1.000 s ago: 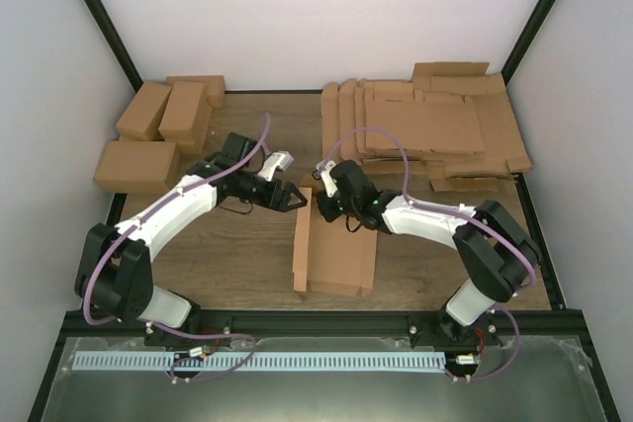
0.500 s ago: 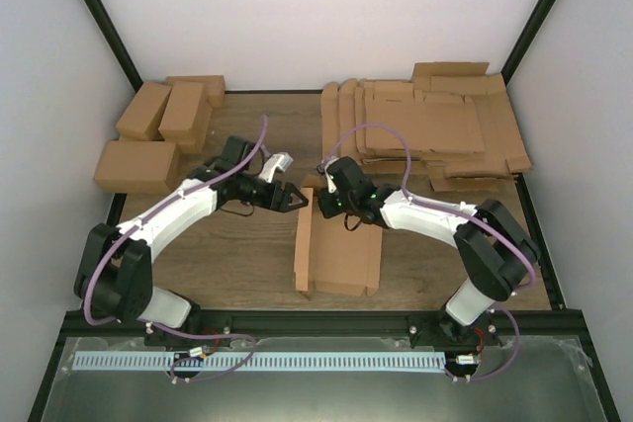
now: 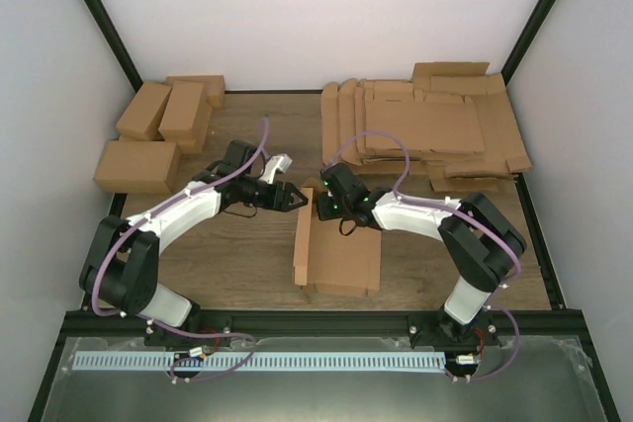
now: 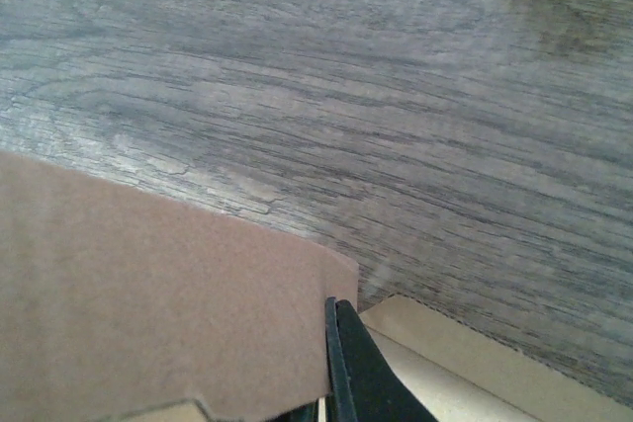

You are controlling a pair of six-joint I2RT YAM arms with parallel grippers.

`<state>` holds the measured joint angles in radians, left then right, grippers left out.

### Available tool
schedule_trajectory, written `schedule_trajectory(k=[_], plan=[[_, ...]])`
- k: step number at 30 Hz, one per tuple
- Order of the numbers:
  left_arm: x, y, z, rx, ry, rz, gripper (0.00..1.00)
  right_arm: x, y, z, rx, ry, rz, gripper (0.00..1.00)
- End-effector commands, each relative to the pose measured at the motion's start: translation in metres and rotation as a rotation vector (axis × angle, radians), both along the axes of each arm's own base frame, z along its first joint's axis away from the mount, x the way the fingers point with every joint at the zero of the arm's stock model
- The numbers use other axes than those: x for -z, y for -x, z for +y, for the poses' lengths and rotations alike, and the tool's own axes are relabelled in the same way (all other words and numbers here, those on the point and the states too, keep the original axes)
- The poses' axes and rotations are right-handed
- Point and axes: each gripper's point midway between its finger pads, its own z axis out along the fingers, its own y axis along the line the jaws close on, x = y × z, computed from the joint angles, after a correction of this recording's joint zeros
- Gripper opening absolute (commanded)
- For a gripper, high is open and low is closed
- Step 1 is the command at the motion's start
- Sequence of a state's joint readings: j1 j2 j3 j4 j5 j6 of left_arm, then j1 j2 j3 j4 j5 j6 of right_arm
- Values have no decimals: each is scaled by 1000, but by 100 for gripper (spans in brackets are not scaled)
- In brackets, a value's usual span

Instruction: Fold the paper box

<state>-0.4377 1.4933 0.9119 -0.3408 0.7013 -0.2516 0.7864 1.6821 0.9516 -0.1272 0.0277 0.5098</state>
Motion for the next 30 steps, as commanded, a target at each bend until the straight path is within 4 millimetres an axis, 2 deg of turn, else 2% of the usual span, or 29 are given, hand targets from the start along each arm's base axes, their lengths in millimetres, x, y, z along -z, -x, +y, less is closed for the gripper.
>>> schedule_trajectory(k=[1, 6, 11, 16, 20, 26, 30], plan=[[43, 10, 15, -31, -119, 82, 63, -56, -16, 36, 39, -195, -136, 1], [45, 11, 16, -27, -125, 86, 62, -41, 6, 23, 48, -193, -130, 1], [49, 14, 14, -15, -122, 98, 59, -24, 32, 23, 39, -161, -157, 2], [48, 18, 10, 24, -116, 101, 56, -15, 44, 21, 14, -153, -158, 5], [45, 18, 10, 53, -147, 93, 54, -23, 50, 18, -47, -156, -204, 22], [43, 15, 11, 73, -190, 81, 53, -40, 67, 7, -194, -166, -259, 31], [44, 11, 12, 81, -210, 77, 52, -43, 77, -9, -248, -183, -268, 40]])
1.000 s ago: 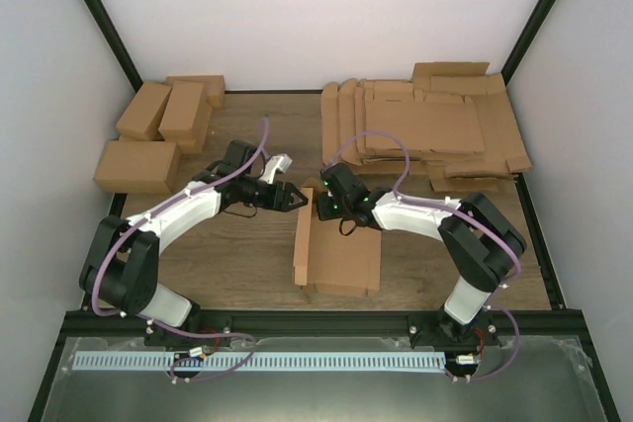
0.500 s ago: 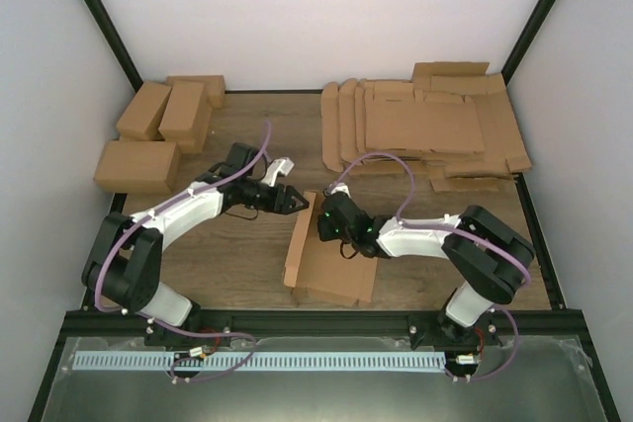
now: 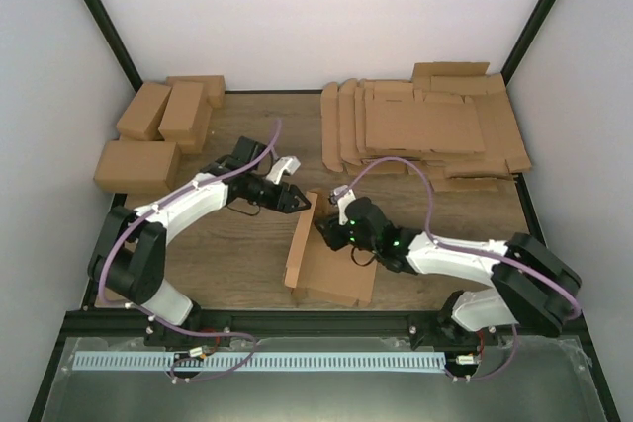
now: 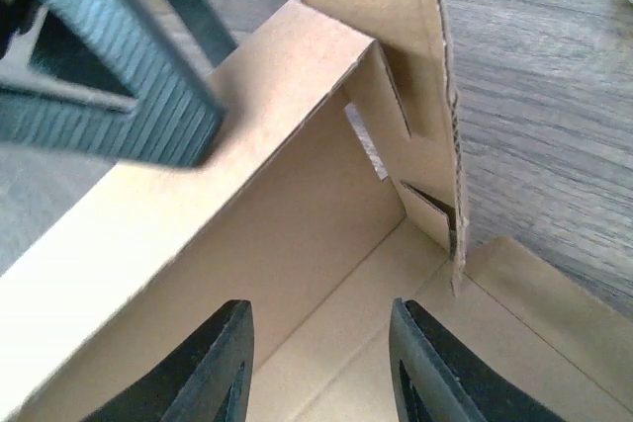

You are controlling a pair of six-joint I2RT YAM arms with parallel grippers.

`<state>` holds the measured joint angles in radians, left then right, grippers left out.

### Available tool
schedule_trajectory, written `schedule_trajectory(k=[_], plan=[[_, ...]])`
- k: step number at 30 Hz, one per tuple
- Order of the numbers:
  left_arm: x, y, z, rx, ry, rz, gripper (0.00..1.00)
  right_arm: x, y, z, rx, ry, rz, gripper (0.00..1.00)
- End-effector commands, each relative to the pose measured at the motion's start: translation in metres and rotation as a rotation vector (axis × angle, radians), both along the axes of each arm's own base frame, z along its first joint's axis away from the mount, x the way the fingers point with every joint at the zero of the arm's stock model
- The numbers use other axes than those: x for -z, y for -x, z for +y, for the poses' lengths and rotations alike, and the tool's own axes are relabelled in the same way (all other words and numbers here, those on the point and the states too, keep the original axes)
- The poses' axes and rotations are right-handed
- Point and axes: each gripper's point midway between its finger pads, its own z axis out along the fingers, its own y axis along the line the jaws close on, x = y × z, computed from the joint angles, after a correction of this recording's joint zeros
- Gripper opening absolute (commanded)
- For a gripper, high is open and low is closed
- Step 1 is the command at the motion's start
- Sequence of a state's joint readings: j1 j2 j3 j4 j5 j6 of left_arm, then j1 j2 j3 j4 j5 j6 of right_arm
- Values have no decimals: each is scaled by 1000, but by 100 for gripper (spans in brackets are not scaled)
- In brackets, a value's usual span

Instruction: Fold the paper box

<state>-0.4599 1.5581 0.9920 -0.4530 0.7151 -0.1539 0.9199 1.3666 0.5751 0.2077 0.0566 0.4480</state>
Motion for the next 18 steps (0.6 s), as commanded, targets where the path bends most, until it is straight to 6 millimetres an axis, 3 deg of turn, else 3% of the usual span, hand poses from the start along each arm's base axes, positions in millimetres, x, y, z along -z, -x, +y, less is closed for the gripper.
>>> schedule_trajectory(k=[1, 7, 10, 13, 18], plan=[[38, 5, 19, -6, -172, 51, 52, -12, 10, -14, -95, -23, -50, 40], [36, 0, 17, -1, -184, 43, 52, -44, -11, -52, -90, -174, -61, 41], [35, -1, 16, 0, -184, 42, 52, -53, -32, -66, -71, -207, -61, 41], [35, 0, 14, 4, -184, 42, 52, -46, -55, -65, -80, -207, -20, 41], [37, 1, 13, 15, -187, 46, 52, -42, -94, -44, -140, -202, 2, 41]])
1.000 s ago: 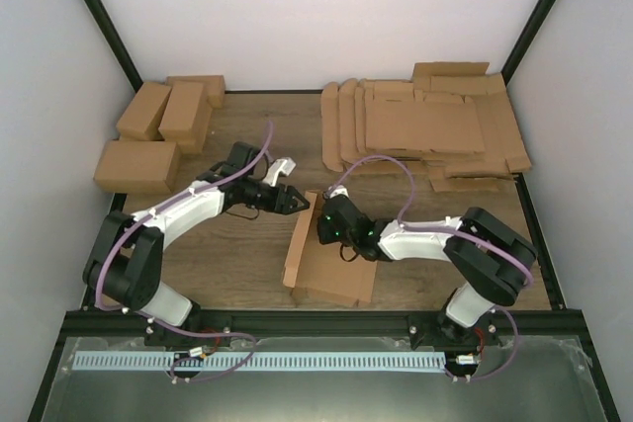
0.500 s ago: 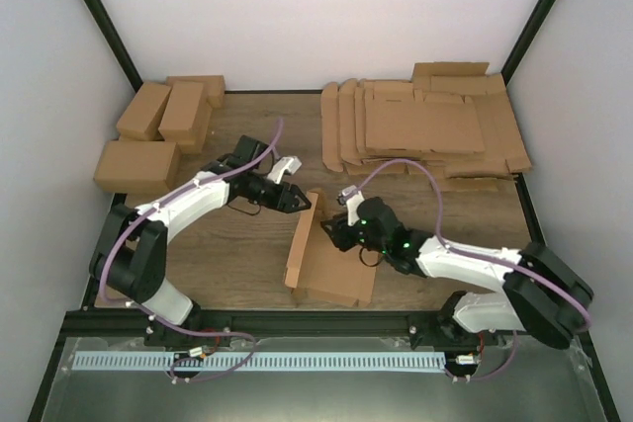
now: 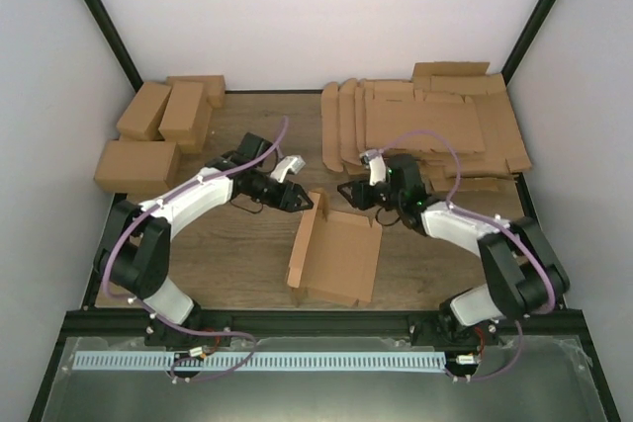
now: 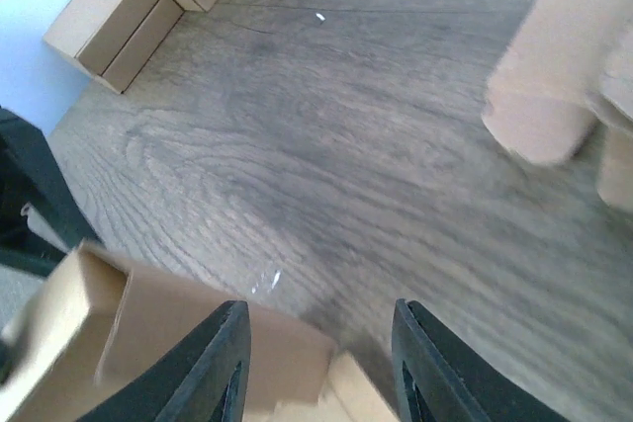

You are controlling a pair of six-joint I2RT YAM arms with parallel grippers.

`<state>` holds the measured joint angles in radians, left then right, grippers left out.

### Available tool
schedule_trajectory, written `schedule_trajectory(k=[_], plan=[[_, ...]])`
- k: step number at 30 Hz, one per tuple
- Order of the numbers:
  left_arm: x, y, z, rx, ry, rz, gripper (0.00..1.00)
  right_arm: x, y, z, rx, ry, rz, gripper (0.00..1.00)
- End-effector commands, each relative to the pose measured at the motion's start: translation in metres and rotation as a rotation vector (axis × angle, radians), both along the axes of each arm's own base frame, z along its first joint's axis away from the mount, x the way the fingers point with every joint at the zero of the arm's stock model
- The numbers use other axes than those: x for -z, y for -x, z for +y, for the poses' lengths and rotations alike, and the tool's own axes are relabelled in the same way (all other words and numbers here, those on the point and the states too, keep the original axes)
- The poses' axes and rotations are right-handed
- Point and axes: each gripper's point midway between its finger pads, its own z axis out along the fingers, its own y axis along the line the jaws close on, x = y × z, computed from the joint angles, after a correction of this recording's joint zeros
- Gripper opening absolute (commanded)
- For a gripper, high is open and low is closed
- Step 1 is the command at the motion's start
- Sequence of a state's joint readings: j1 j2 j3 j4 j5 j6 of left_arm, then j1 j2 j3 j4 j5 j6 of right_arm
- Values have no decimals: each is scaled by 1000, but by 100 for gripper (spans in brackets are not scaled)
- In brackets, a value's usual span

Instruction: Fold the paper box

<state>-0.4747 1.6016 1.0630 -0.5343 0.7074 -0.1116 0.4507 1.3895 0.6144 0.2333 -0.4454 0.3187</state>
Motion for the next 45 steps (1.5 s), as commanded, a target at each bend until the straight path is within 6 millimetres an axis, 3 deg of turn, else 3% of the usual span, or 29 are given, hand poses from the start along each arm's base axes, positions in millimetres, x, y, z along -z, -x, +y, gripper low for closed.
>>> schedule_trajectory(k=[1, 4, 10, 19, 33, 40, 45], plan=[[37, 2, 18, -20, -156, 31, 52, -18, -27, 27, -126, -34, -64, 41], [37, 2, 17, -11, -156, 31, 52, -14, -35, 39, -189, -34, -89, 41], [36, -1, 13, 6, -150, 27, 52, -1, -11, 59, -382, 19, -193, 42], [34, -2, 6, 45, -111, 22, 51, 7, 13, 57, -449, 1, -259, 42], [20, -3, -2, 68, -53, 10, 49, 12, 23, 55, -451, 57, -295, 41], [19, -2, 0, 78, -70, 10, 49, 24, 27, 50, -421, 106, -275, 41], [18, 0, 0, 87, -70, 12, 49, 24, 32, 60, -445, 125, -291, 41]])
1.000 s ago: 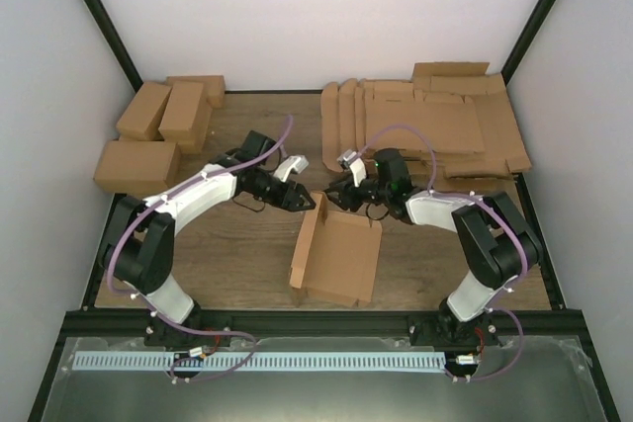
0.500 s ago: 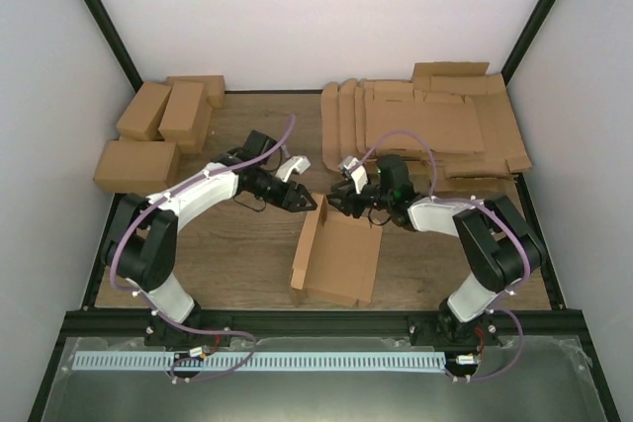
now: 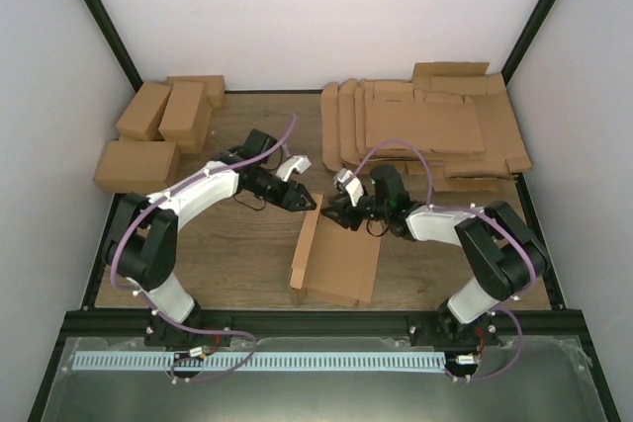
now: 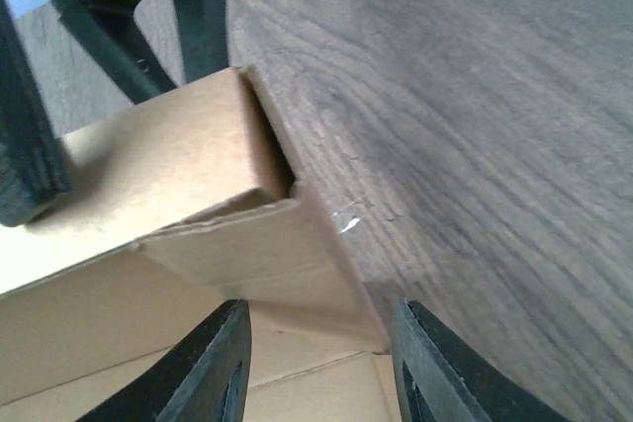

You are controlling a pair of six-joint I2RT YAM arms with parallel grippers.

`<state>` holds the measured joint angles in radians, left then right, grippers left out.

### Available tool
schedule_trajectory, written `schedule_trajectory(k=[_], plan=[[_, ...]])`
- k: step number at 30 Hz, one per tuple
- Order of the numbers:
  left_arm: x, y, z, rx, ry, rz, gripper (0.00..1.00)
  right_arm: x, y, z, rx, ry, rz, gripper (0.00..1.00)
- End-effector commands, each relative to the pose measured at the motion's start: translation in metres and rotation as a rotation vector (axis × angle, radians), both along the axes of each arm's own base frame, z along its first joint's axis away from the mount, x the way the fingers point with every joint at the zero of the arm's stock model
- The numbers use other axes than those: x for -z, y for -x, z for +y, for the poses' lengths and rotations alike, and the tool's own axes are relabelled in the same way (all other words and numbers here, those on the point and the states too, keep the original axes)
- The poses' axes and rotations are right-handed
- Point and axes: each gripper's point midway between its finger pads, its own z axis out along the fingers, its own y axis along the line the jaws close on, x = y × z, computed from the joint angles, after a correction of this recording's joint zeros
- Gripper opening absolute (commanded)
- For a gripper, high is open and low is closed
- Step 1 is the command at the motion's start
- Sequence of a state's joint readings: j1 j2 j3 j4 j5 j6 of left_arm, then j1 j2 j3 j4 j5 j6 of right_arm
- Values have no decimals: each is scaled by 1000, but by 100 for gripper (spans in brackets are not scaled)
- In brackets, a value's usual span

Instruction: Fold the paper box

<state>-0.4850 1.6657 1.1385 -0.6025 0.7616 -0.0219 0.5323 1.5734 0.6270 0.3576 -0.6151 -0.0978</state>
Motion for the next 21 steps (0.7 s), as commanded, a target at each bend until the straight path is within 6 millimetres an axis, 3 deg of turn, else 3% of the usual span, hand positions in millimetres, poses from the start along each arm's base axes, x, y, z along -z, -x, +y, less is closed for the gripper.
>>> schedule_trajectory(k=[1, 12, 21], plan=[[20, -2, 10, -4, -85, 3, 49, -7, 2, 11, -27, 13, -46, 41], [17, 1, 3, 26, -36, 21, 49, -6, -15, 19, -29, 34, -97, 39], [17, -4, 2, 20, -25, 29, 49, -8, -8, 22, -77, 19, -117, 41]])
